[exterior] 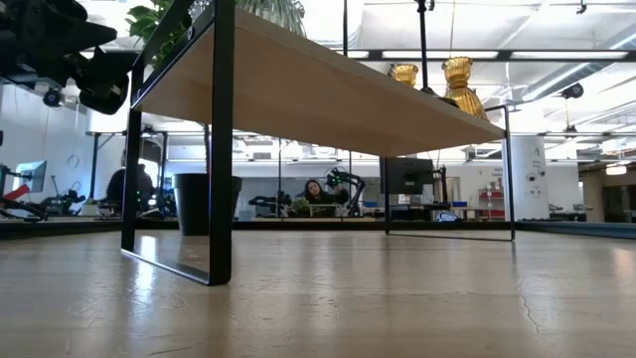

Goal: Pick & Place candle stick holders
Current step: Return to Home Position

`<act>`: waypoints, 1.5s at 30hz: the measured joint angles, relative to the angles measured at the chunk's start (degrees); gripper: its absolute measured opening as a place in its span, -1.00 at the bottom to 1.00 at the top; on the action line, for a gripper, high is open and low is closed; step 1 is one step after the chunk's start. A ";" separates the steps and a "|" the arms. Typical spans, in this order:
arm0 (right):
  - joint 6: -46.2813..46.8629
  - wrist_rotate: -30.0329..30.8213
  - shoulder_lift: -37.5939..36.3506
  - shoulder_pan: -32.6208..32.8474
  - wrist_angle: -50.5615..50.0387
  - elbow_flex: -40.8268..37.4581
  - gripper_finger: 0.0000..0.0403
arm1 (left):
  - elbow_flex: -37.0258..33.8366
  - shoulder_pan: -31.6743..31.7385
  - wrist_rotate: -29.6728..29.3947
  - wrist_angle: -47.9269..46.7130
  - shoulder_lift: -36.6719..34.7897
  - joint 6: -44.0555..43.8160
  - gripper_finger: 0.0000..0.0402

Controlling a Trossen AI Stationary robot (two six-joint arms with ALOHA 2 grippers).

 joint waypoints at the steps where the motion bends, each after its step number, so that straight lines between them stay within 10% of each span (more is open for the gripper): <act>1: -0.23 0.52 -1.16 0.00 0.19 1.21 -0.36 | -0.01 0.01 -0.01 0.01 0.01 -0.02 -0.04; 8: -3.42 1.36 -11.65 0.00 0.43 0.45 -0.91 | -0.01 -0.01 0.00 -0.01 0.02 0.00 -0.04; 23: -1.33 -10.58 -47.85 0.02 28.37 -39.37 -0.96 | 0.00 -0.01 -0.01 -0.11 0.01 -0.02 -0.04; 28: -2.82 -16.98 -48.83 0.04 37.86 -48.51 -0.96 | 0.01 -0.01 0.00 -0.19 0.17 -0.02 -0.04; 34: -20.29 -9.28 -48.90 0.00 44.52 -56.13 -0.96 | 0.01 0.00 0.00 -0.79 0.55 -0.02 -0.04; 45: -20.00 -5.93 -48.96 0.00 55.38 -65.31 -0.96 | 0.01 -0.01 -0.02 -1.29 1.20 -0.02 -0.04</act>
